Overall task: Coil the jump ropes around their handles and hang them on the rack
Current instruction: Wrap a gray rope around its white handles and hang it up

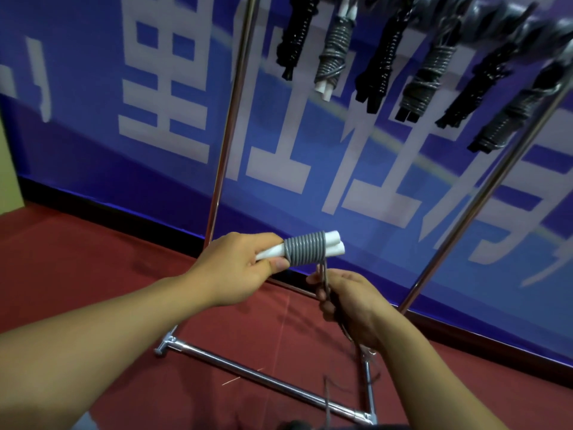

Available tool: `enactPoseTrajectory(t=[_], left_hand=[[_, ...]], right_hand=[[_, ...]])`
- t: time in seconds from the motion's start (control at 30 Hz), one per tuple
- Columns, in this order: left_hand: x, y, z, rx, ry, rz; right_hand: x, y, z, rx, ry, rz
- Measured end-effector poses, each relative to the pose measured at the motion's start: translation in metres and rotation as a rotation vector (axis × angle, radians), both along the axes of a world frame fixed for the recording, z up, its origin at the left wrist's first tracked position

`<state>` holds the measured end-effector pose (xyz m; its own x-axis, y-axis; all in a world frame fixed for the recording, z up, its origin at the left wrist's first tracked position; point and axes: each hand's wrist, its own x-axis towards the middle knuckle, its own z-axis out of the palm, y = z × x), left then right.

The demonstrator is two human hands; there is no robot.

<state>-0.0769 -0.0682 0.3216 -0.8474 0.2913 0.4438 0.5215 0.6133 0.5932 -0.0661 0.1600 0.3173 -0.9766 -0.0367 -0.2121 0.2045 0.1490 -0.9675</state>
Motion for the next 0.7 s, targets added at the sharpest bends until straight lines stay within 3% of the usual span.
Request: enactPoseTrajectory(t=[0.5,0.7], left_hand=[[-0.013,0.004,-0.003,0.035,-0.072,0.259],[-0.014,0.004,-0.003,0.034,-0.071,0.283]], right_hand=[[0.001,0.002,0.005,-0.087,0.058,-0.026],[-0.003,0.005,0.0,-0.018,0.092,-0.055]])
